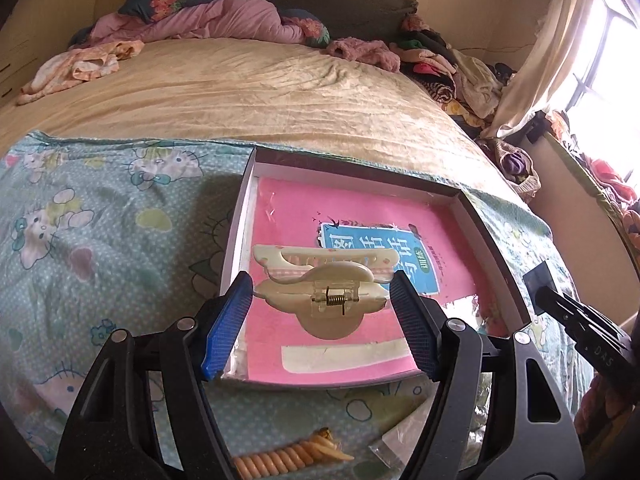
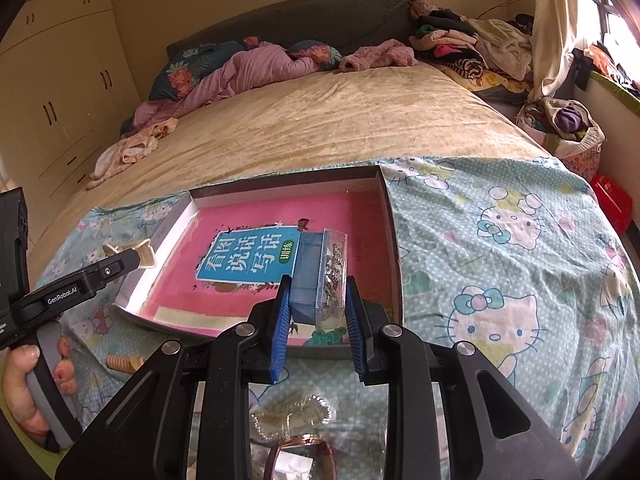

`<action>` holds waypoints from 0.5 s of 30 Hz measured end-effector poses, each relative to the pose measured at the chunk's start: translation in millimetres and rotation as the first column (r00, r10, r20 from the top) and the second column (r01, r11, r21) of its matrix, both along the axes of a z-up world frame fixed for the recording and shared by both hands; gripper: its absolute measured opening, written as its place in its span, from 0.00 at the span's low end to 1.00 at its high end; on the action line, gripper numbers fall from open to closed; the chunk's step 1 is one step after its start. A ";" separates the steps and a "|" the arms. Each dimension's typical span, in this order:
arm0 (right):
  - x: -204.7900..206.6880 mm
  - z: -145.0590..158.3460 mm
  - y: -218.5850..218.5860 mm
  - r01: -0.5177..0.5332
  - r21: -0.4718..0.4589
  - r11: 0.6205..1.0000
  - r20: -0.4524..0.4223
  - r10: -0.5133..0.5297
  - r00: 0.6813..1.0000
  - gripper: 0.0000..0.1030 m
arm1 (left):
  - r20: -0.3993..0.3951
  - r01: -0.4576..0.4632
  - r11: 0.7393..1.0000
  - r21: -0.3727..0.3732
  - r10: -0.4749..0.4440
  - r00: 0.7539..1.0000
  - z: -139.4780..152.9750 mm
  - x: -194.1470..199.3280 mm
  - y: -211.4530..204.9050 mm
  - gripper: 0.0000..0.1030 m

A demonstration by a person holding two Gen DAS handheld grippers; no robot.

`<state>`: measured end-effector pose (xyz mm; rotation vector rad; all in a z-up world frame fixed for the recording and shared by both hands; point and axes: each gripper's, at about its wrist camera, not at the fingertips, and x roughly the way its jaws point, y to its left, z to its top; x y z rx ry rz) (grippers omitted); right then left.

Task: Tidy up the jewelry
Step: 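Carry claw clip into grey box with left tool while right tool drops blue box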

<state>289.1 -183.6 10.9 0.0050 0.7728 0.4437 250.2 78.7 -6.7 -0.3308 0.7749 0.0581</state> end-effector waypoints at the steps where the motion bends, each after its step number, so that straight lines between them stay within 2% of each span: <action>1: 4.0 -1.3 0.9 0.002 -0.006 1.000 -0.003 -0.002 1.000 0.24 | -0.007 0.003 1.000 0.002 -0.003 1.000 -2.2 3.5 -0.6 0.61; 11: 33.6 -21.1 15.2 0.003 -0.065 0.998 -0.045 -0.006 0.999 0.24 | -0.103 0.028 1.000 0.000 -0.027 0.994 -33.2 25.7 -6.7 0.61; 15: 41.9 -32.9 18.5 0.010 -0.079 0.997 -0.067 -0.015 0.998 0.24 | -0.107 0.042 0.999 0.025 -0.039 0.993 -35.7 25.4 -10.2 0.61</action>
